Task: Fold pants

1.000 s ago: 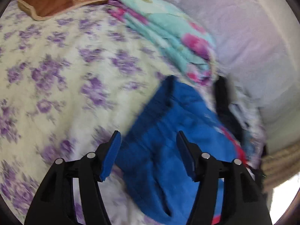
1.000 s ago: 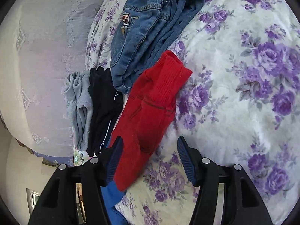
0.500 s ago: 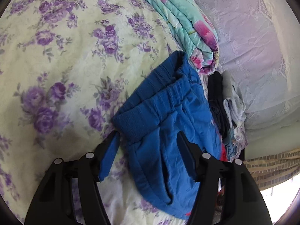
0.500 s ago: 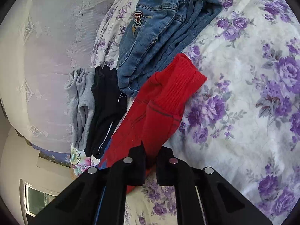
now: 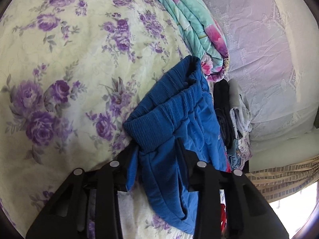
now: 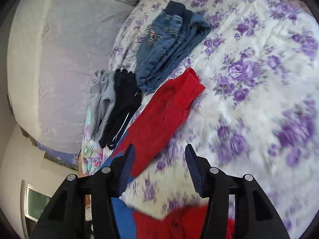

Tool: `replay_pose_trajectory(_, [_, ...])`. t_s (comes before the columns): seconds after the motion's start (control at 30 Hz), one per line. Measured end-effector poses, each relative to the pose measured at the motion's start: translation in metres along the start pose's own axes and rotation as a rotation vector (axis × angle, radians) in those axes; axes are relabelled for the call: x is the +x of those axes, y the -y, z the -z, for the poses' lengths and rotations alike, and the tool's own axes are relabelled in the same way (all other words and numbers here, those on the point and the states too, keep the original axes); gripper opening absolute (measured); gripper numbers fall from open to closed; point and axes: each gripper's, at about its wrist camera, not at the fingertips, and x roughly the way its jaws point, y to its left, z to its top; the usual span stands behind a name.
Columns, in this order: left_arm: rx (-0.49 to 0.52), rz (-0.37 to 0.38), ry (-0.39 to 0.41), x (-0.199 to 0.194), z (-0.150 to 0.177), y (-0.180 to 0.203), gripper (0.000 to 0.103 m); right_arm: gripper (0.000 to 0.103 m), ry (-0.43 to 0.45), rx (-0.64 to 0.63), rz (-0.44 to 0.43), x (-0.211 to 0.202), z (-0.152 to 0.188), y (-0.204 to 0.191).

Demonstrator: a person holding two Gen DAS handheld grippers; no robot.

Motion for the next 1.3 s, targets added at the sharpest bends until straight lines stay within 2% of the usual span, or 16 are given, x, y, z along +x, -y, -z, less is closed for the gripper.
replay_pose_trajectory(0.1, [0.017,0.009,0.004,0.000,0.002,0.000,0.034,0.053,-0.030,0.004,0.014,-0.041,0.041,0.007])
replay_pose_trajectory(0.17, [0.032,0.013,0.009,-0.001,0.003,0.001,0.034,0.053,-0.022,0.061,0.053,-0.061,0.066,0.022])
replay_pose_trajectory(0.27, [0.028,0.037,0.008,-0.002,0.004,-0.002,0.034,0.053,-0.085,0.141,0.018,-0.056,0.096,0.040])
replay_pose_trajectory(0.33, [0.025,0.043,0.001,-0.001,0.003,-0.003,0.034,0.051,-0.090,0.164,0.012,-0.044,0.105,0.046])
replay_pose_trajectory(0.37, [0.023,0.045,-0.003,0.000,0.003,-0.003,0.034,0.051,-0.077,0.155,-0.008,-0.037,0.105,0.045])
replay_pose_trajectory(0.43, [0.009,0.046,-0.016,0.002,0.002,-0.002,0.028,0.039,-0.064,0.166,-0.050,-0.024,0.100,0.044])
replay_pose_trajectory(0.47, [-0.006,0.051,-0.027,0.002,0.001,-0.002,0.025,0.024,-0.063,0.204,-0.079,-0.016,0.098,0.046])
replay_pose_trajectory(0.53, [-0.057,0.097,-0.051,0.001,0.000,-0.004,0.017,0.011,-0.081,0.245,-0.131,-0.004,0.089,0.043])
replay_pose_trajectory(0.63, [-0.088,0.161,-0.039,-0.017,0.004,0.004,0.014,0.008,-0.013,0.217,-0.189,-0.020,0.058,0.017])
replay_pose_trajectory(0.77, [0.008,0.159,0.007,-0.056,0.021,0.037,0.014,0.006,0.092,0.097,-0.213,-0.079,0.023,-0.018])
replay_pose_trajectory(0.9, [0.079,0.106,-0.012,-0.076,0.052,0.047,0.014,0.005,0.094,0.073,-0.138,-0.114,0.036,0.003])
replay_pose_trajectory(1.07, [0.054,0.014,-0.070,-0.068,0.082,0.006,0.014,0.005,-0.007,0.175,-0.033,-0.107,0.087,0.079])
replay_pose_trajectory(1.17, [-0.011,0.056,-0.077,-0.061,0.083,-0.022,0.015,0.006,-0.044,0.164,-0.012,-0.104,0.102,0.093])
replay_pose_trajectory(1.23, [-0.009,0.067,-0.063,-0.065,0.084,-0.025,0.021,0.018,-0.035,0.138,0.001,-0.116,0.101,0.087])
replay_pose_trajectory(1.27, [-0.005,0.066,-0.047,-0.071,0.086,-0.024,0.023,0.029,0.002,0.117,0.025,-0.127,0.098,0.083])
replay_pose_trajectory(1.3, [0.012,0.055,-0.029,-0.077,0.087,-0.022,0.031,0.039,0.046,0.089,0.064,-0.138,0.094,0.078])
